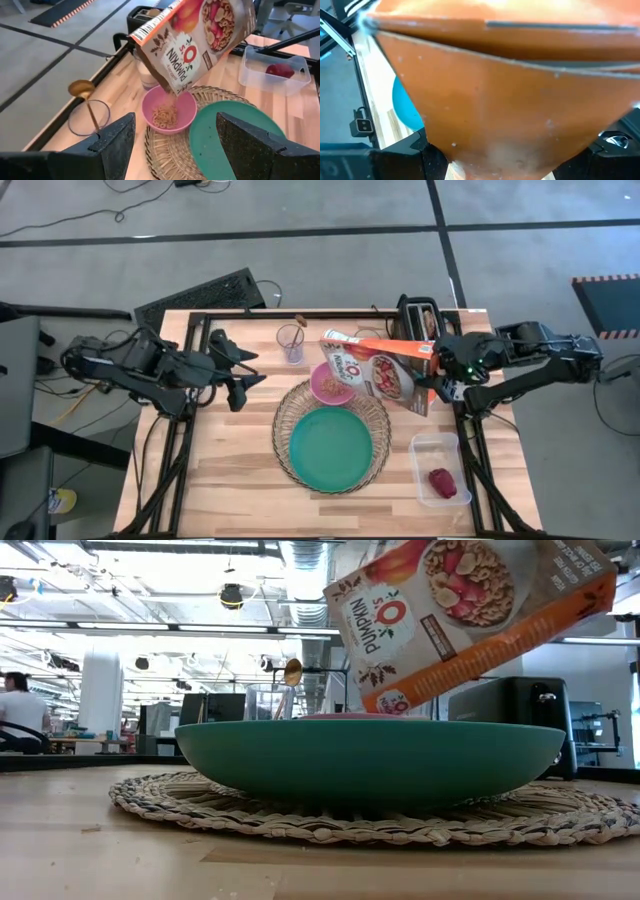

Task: Arrange a breakfast setting
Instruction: Pour the cereal from the orange cereal box into the pink bowl

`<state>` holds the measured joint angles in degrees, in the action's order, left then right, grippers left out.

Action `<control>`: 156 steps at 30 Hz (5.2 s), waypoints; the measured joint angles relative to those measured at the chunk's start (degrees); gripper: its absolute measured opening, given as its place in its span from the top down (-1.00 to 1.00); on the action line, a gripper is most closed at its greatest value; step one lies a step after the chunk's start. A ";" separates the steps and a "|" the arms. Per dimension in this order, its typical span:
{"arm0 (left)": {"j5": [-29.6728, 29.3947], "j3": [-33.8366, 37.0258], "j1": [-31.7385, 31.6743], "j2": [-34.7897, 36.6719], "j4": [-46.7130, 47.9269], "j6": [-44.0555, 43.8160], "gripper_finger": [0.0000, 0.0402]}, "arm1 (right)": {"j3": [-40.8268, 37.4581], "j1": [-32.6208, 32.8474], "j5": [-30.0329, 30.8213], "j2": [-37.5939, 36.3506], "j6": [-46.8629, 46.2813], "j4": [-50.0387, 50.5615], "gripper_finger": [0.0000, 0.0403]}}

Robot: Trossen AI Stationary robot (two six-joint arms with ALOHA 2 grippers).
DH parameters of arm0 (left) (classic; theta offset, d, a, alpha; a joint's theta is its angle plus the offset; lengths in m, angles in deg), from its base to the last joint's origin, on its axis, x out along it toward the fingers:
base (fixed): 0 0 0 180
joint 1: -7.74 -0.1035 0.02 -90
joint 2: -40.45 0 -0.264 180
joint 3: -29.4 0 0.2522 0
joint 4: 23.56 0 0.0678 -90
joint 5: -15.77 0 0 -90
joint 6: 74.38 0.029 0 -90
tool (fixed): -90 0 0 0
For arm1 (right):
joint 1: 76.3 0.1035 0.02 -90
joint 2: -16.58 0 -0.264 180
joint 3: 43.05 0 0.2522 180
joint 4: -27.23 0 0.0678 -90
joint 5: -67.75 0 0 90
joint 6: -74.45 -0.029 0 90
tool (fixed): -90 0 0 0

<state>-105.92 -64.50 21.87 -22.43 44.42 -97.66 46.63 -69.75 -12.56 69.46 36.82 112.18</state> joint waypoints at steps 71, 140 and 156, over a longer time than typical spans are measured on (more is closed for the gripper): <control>4.53 6.21 0.07 -6.64 -18.72 -10.46 -0.30 | -14.76 10.55 8.47 -16.22 2.15 -7.63 -0.44; 3.94 6.21 0.33 -8.46 -43.48 -6.41 -0.30 | -28.00 11.24 11.06 -24.61 21.43 -62.86 -0.44; 8.54 6.01 -1.44 -8.46 -46.49 -1.33 -0.65 | -28.00 6.55 7.92 -7.69 24.18 -90.44 -0.44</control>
<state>-97.38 -58.49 20.43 -30.88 -2.07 -98.99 18.63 -63.21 -4.64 61.77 61.00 21.74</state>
